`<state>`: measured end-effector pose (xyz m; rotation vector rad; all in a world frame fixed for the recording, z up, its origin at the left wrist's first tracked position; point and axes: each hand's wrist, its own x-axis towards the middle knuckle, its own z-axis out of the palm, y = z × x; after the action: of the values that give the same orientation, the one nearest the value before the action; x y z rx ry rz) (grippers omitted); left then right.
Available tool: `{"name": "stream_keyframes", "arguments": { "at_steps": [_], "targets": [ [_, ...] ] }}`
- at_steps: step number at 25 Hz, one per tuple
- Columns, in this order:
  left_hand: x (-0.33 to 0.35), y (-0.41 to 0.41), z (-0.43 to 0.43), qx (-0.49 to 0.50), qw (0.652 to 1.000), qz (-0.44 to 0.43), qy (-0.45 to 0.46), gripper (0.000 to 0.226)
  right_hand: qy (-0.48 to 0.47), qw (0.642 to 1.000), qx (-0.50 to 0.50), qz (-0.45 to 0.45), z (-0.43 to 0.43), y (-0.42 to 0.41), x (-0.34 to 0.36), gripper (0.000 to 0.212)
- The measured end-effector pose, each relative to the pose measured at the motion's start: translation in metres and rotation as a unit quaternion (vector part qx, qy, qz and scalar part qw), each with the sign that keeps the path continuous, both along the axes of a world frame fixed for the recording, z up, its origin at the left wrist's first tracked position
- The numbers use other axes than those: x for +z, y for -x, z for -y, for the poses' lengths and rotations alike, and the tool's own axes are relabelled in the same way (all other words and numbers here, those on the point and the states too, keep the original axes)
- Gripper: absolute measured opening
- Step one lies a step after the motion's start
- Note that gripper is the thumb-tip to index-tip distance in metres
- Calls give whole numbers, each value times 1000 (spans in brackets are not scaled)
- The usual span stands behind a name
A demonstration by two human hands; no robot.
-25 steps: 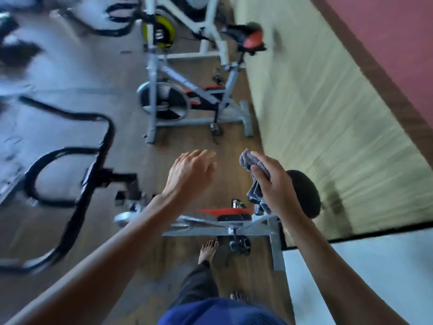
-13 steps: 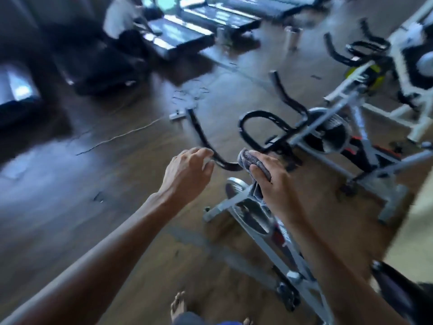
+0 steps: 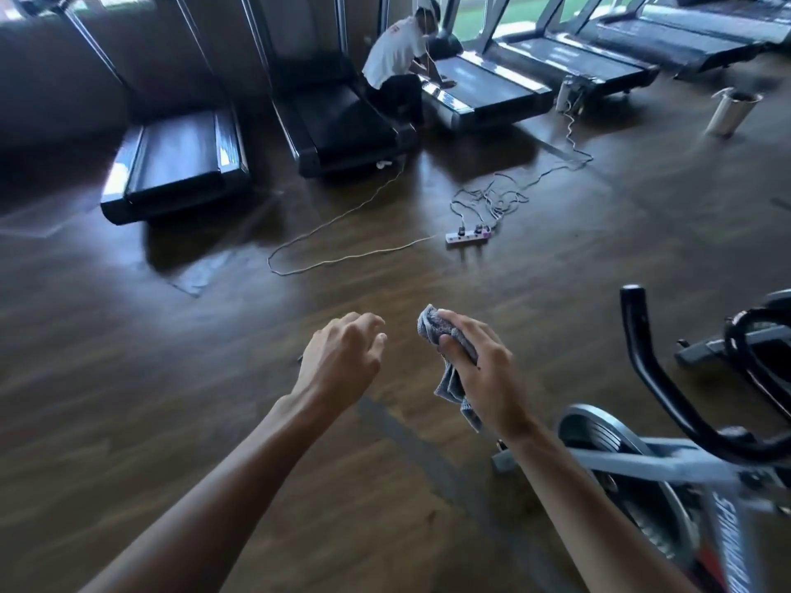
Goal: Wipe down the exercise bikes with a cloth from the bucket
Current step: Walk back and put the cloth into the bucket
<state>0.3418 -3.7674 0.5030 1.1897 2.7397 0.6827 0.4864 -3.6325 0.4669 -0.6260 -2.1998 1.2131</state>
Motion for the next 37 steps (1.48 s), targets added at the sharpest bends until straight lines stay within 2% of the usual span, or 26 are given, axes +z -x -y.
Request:
{"name": "stream_keyframes", "arguments": {
  "at_steps": [9, 24, 31, 37],
  "targets": [
    [0, 142, -147, -41, 999, 2, -16, 28, -18, 997, -70, -9, -134, 139, -13, 31],
    [6, 365, -522, -190, 982, 13, -4, 26, 5, 975, -223, 19, -465, 329, -3, 32],
    [10, 451, -702, -313, 950, -22, 0, 31, 14, 949, -316, 8, -602, 402, 7, 32],
    [20, 457, -861, -418, 908, -16, -19, 31, 28, 910, -413, -12, -717, 401, 7, 32]
  ]
}}
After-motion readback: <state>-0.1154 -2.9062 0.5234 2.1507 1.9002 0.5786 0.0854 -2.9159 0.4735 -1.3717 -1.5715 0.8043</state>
